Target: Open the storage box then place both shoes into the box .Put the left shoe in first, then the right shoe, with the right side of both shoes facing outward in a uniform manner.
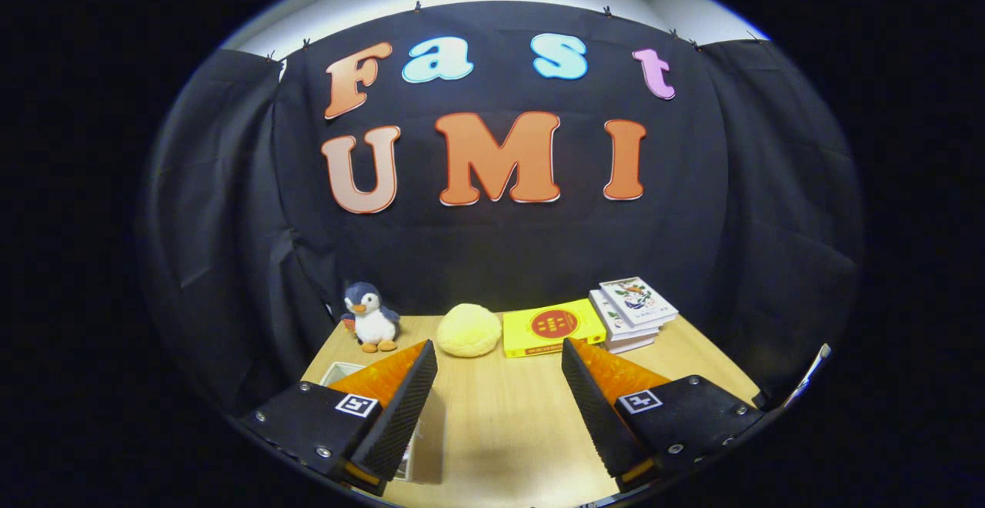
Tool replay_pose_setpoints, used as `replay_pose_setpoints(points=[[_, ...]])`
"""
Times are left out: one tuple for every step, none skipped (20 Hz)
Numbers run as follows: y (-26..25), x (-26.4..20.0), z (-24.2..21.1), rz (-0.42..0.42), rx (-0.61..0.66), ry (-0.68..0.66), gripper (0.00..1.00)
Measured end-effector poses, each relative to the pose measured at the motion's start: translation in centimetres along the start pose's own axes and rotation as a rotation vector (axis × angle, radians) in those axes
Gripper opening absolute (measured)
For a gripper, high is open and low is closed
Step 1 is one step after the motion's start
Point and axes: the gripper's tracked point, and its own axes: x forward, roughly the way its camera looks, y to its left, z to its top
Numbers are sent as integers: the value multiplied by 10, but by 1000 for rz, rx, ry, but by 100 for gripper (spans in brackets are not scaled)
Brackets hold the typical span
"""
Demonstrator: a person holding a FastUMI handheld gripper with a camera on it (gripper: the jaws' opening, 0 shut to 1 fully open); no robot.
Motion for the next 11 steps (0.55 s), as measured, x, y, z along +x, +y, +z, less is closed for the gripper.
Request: replay_pose_setpoints(points=[[-14, -3, 3, -5, 0, -17, 97], [-26, -6, 6, -6, 3, -31, 97], [-37, -9, 9, 0, 8, -39, 97], [-49, -11, 12, 5, 12, -53, 98], [-61, -12, 15, 2, 16, -63, 97], [-73, -13, 16, 6, 18, -74, 97], [-82, -14, 19, 15, 18, -84, 97], [-91, -14, 22, 24, 15, -95, 97], [-99, -15, 23, 32, 10, -104, 97], [-106, -15, 23, 38, 7, -110, 97], [-112, -15, 24, 49, 5, -115, 97]])
